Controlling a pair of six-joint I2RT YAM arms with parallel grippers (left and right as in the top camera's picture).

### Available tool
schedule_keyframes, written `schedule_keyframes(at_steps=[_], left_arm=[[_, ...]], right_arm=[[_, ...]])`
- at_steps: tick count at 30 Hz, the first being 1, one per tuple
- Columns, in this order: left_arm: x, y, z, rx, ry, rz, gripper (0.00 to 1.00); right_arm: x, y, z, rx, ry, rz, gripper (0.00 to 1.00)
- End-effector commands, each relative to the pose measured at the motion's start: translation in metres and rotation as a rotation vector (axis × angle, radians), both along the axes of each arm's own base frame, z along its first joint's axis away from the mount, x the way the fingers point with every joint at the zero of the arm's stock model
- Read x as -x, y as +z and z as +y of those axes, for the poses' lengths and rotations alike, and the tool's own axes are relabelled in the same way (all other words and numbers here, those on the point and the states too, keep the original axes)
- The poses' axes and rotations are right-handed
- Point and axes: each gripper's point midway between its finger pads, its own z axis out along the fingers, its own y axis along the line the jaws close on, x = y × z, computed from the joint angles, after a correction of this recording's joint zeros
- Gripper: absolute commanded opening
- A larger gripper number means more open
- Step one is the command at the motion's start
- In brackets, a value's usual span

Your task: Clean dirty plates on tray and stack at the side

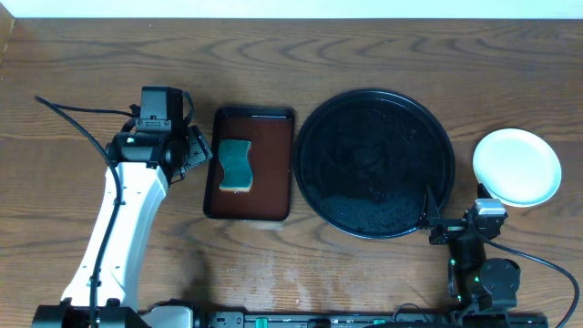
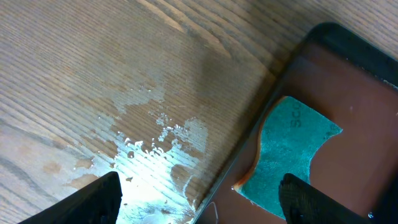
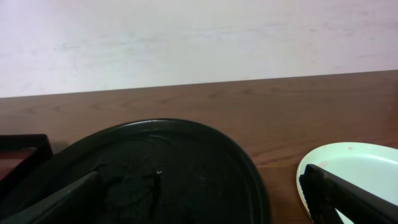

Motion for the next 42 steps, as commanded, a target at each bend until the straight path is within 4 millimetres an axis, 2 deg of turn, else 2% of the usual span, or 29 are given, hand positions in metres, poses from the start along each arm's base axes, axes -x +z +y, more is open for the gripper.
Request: schedule_keyframes(at_steps=[1,3,8,16,19,22,28,31,37,39,42], left_arm=[[-0.002,0.011,0.002,-0.006,0.004,-0.032,0.82],[-0.001,0.02,0.002,-0.005,0.004,-0.061,0.82],[0.008,0.057,0.002,-0.001,0.004,-0.186,0.82],[0.054,0.115,0.005,0.003,0.011,-0.406,0.82],[0.069,0.118,0.008,0.003,0.023,-0.451,0.82],[0.084,0.112,0.012,0.017,0.059,-0.518,0.82],[0.088,0.113,0.016,0.146,0.205,-0.786,0.82],[0.087,0.128,0.016,0.225,0.248,-0.969,0.82],[0.095,0.174,0.014,0.293,0.206,-1.364,0.82],[0.1,0.182,0.014,0.304,0.192,-1.454,0.82],[0.107,0.183,0.014,0.313,0.179,-1.54,0.82]], right_arm=[[0.0,0.0,0.002,0.011,0.014,-0.003,0.99],[0.0,0.0,0.002,0.011,0.013,-0.003,0.99],[0.0,0.0,0.002,0.011,0.014,-0.003,0.99],[0.0,0.0,0.002,0.011,0.013,-0.003,0.99],[0.0,0.0,0.002,0.011,0.013,-0.003,0.99],[0.0,0.0,0.002,0.011,0.014,-0.003,0.99],[0.0,0.0,0.002,0.011,0.013,-0.003,0.99],[0.0,0.0,0.002,0.011,0.013,-0.003,0.99],[0.0,0.0,0.002,0.011,0.013,-0.004,0.99],[0.0,0.0,0.002,0.011,0.014,-0.003,0.99],[0.0,0.0,0.002,0.011,0.013,-0.003,0.99]])
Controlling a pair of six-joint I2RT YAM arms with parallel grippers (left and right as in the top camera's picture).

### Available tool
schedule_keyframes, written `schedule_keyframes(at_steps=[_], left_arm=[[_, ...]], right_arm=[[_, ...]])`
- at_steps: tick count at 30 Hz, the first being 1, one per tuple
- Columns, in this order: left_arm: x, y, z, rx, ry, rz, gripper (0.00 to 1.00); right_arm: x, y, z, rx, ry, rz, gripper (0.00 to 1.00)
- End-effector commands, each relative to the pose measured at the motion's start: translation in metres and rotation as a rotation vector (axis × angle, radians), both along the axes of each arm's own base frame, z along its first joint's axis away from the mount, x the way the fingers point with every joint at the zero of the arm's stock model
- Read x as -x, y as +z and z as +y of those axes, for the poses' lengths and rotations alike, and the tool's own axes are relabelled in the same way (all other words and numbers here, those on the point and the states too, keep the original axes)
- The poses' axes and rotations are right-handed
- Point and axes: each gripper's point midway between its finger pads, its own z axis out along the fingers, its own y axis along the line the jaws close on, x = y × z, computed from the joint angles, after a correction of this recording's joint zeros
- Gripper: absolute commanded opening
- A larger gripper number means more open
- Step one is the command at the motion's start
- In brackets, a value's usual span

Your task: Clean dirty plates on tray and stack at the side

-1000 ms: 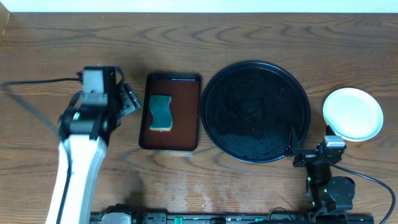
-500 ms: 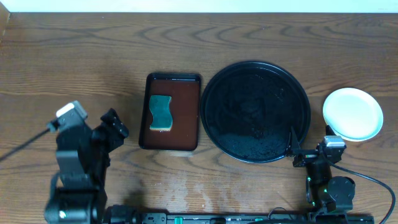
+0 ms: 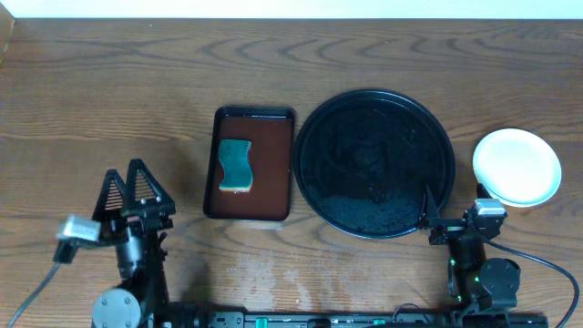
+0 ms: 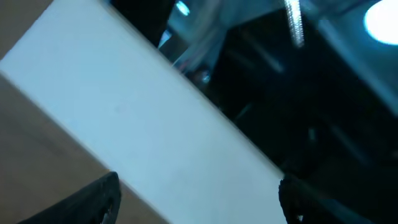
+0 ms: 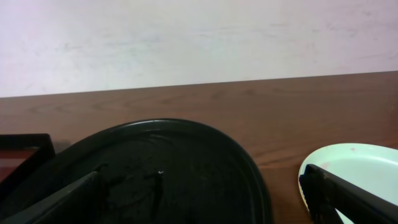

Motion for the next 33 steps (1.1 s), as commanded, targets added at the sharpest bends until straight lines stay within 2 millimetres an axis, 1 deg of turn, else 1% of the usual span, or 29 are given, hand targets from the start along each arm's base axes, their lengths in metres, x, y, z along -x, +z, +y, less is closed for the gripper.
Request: schedule_keyframes(at_steps=[1,4,10,15,18,24,26,27,30,31,33], left_arm=[[0.005,-0.012,0.0,0.012,-0.005,-0.057,0.82],[0.004,-0.027,0.0,0.012,-0.006,-0.058,0.82],[-0.006,-0.052,-0.003,0.011,-0.023,-0.033,0.82],[-0.014,-0.077,-0.004,0.01,-0.033,0.021,0.82],[-0.019,-0.095,-0.008,0.005,-0.056,0.058,0.82],[-0.026,-0.134,-0.01,0.001,-0.063,0.219,0.82],[-0.026,-0.146,-0.01,-0.046,-0.056,0.273,0.82],[-0.026,-0.16,-0.01,-0.116,-0.051,0.342,0.82],[-0.024,-0.185,-0.01,-0.241,-0.046,0.464,0.82],[-0.024,-0.191,-0.01,-0.282,-0.047,0.494,0.82],[-0.024,-0.19,-0.012,-0.42,-0.048,0.506,0.82]], right_arm=[[0.0,0.0,0.001,0.012,0.006,-0.002,0.99],[0.0,0.0,0.001,0.012,0.006,-0.002,0.99],[0.0,0.0,0.001,0.012,0.006,-0.002,0.99],[0.0,0.0,0.001,0.012,0.006,-0.002,0.99],[0.0,0.0,0.001,0.012,0.006,-0.002,0.99],[0.0,0.0,0.001,0.012,0.006,-0.002,0.99],[0.0,0.0,0.001,0.012,0.006,-0.002,0.99],[0.0,0.0,0.001,0.012,0.006,-0.002,0.99],[0.0,0.0,0.001,0.012,0.006,-0.002,0.99],[0.0,0.0,0.001,0.012,0.006,-0.002,0.99],[0.0,0.0,0.001,0.012,0.006,-0.002,0.99]])
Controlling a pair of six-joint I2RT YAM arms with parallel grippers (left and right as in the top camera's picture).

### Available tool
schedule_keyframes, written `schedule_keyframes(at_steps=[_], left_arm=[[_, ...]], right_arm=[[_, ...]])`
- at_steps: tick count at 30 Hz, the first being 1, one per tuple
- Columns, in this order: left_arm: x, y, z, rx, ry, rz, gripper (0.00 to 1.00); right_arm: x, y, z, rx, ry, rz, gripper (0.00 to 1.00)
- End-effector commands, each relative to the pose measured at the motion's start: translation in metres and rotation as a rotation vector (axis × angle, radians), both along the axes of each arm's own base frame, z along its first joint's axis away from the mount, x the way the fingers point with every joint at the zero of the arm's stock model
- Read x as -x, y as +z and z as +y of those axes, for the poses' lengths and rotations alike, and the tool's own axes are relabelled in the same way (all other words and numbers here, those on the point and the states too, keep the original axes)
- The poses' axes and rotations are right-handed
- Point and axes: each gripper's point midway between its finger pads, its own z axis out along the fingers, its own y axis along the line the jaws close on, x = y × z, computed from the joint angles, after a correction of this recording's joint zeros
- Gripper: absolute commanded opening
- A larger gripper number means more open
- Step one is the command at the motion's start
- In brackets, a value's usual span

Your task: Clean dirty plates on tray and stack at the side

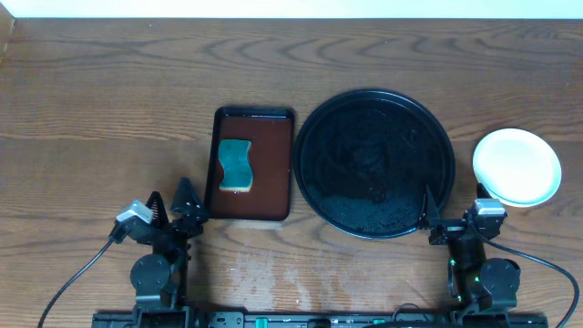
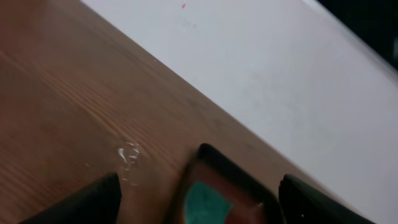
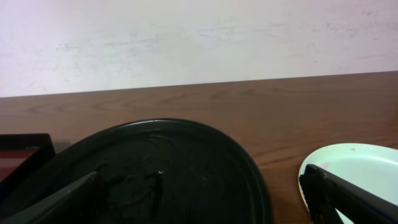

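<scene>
The round black tray (image 1: 373,162) lies at the middle right, its surface showing only wet streaks. A white plate (image 1: 516,166) rests on the table to its right, also seen as the plate (image 3: 354,163) in the right wrist view. My left gripper (image 1: 170,193) is folded back at the front edge, open and holding nothing, facing the brown tray. At the front edge near the black tray (image 3: 155,168), my right gripper (image 1: 453,204) is also open and holds nothing.
A brown rectangular tray (image 1: 273,137) left of the black tray holds a green and yellow sponge (image 1: 236,165); the sponge (image 2: 205,202) shows in the left wrist view too. Water spots lie on the wood (image 2: 127,152). A white wall runs along the table's far edge.
The left arm has settled lower and a little to the right at the front edge. Its camera now looks along the table at the brown tray. The right arm has not moved.
The left arm was stretched out with its open gripper just left of the brown tray and sponge. Then it stood pulled back at the front left, its camera pointing off the table. Now it rests folded at the front edge. The right arm stayed still throughout.
</scene>
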Motion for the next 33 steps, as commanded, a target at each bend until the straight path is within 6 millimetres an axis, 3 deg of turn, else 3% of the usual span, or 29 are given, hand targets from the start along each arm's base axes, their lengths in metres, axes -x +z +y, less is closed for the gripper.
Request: schedule_keyframes(at_steps=[1,33], left_arm=[[0.0017,-0.016,-0.0007,-0.296,-0.043,0.091,0.82],[0.0017,-0.0163,-0.0006,-0.345,-0.049,0.098,0.82]], right_arm=[[0.0003,-0.0002,0.0006,0.012,0.005,-0.002,0.99],[0.0003,0.0,0.0006,0.012,0.005,-0.002,0.99]])
